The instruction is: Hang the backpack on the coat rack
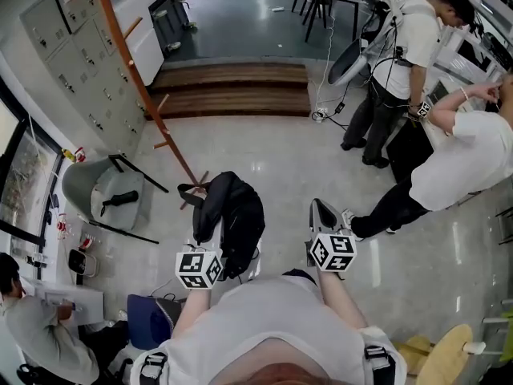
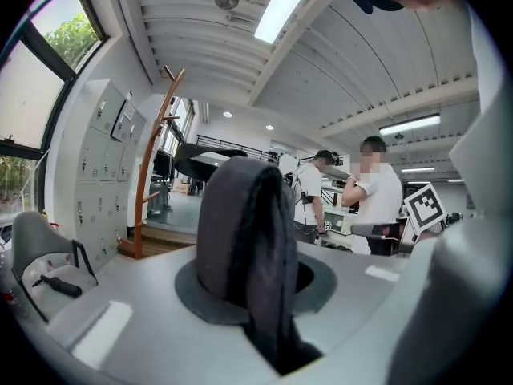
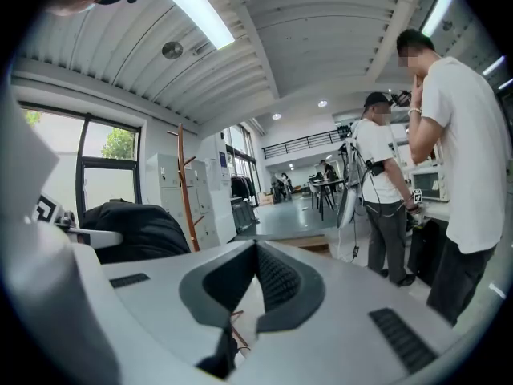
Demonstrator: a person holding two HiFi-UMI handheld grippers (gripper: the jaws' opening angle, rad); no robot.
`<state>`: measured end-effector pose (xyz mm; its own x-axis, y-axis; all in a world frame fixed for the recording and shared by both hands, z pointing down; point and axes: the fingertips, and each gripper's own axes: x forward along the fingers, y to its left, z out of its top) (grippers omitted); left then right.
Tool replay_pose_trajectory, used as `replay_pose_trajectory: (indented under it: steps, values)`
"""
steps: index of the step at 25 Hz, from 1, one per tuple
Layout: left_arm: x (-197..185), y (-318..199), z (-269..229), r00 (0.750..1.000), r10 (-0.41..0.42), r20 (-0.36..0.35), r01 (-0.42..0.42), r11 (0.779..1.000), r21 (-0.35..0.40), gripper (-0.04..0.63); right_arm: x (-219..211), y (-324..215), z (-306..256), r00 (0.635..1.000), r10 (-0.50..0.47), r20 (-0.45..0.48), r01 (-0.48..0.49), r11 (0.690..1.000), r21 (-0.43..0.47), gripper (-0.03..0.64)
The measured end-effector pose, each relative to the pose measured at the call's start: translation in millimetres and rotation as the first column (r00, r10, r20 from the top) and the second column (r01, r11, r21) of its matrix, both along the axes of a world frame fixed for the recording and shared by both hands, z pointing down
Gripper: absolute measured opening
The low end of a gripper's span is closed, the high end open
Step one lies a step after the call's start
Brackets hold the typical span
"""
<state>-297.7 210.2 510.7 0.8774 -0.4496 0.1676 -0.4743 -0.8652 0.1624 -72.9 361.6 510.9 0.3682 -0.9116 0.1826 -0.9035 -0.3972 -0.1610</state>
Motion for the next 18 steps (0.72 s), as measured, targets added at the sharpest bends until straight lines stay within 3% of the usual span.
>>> replay_pose_trajectory:
  steps: [10, 18]
  values:
    - [9.7, -41.0, 9.9, 1.0, -0.016, 0.025, 0.017, 1.0, -0.015, 0.075, 11.2, -34.5, 15.4, 1.0, -0.002, 0.018, 0.003, 1.0, -0.026, 0.008]
    - [68.7, -99.1, 22.1, 0.995, -0.089, 0.048, 0.091, 0.995, -0.032, 0.075, 83.9, -105.1, 35.0, 0.997, -0.059, 0.052, 0.061, 0.998, -0.028, 0.008]
